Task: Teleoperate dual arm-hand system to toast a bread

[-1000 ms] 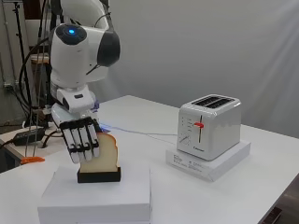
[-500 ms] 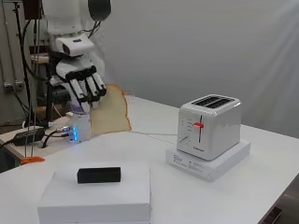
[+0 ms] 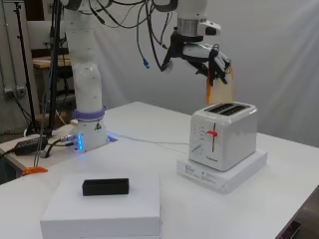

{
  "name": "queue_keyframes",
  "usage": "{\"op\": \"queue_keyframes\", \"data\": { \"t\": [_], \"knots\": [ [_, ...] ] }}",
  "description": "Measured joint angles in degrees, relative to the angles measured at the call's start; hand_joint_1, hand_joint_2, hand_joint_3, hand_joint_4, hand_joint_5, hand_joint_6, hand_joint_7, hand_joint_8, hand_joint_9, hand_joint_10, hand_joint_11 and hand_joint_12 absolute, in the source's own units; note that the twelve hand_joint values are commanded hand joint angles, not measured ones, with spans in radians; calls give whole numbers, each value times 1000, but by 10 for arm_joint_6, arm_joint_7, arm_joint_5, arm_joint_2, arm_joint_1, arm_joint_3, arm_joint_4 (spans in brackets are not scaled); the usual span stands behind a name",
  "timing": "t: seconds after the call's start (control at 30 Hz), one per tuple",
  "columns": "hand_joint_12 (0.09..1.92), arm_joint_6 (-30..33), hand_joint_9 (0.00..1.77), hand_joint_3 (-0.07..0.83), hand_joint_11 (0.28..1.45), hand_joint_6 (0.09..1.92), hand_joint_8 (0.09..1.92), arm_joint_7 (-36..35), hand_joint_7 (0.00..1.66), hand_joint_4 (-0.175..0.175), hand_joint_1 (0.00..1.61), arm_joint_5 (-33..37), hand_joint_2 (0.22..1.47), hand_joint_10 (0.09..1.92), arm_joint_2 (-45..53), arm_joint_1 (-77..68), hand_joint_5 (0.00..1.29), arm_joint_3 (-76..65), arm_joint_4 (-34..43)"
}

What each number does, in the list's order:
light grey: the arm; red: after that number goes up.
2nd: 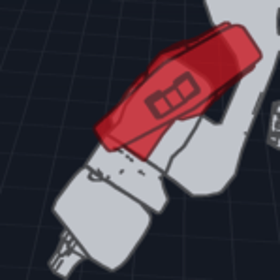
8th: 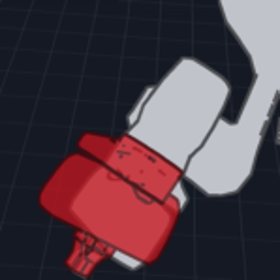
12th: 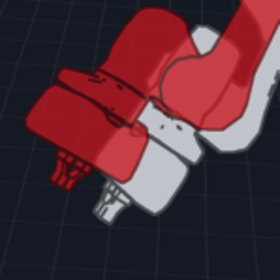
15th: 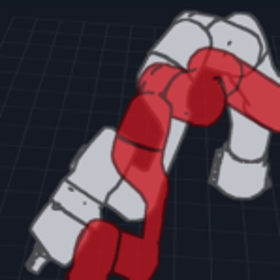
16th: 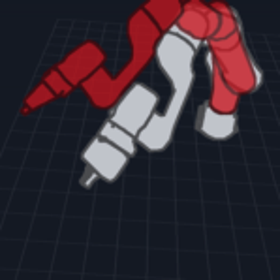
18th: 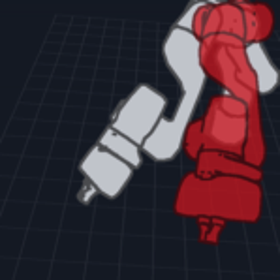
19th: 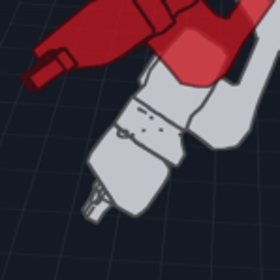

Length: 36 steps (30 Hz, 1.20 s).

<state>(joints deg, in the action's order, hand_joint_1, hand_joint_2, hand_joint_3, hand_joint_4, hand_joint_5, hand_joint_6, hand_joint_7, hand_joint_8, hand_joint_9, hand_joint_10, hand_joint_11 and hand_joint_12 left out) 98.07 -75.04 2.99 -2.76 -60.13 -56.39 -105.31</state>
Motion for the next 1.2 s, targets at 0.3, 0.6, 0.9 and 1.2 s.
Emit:
{"op": "queue_keyframes", "data": {
  "t": [0.3, 0.6, 0.9, 1.2],
  "knots": [
    [810, 55, 1492, -2, 646, 1391, 87, -23, 1323, 169, 879, -14, 1265, 87, -30, -24, 702, -32, 3],
    [474, 57, 1409, 1, 681, 1453, 87, -109, 1279, 175, 843, 22, 1291, 87, 13, -40, 662, -121, 5],
    [472, 60, 1446, -1, 706, 1435, 87, -198, 1320, 175, 851, 79, 1284, 87, 99, 8, 675, 63, 11],
    [1200, 83, 1498, 0, 661, 1329, 87, -122, 1496, 175, 902, 40, 1241, 491, 52, -3, 747, 67, 0]
  ]
}}
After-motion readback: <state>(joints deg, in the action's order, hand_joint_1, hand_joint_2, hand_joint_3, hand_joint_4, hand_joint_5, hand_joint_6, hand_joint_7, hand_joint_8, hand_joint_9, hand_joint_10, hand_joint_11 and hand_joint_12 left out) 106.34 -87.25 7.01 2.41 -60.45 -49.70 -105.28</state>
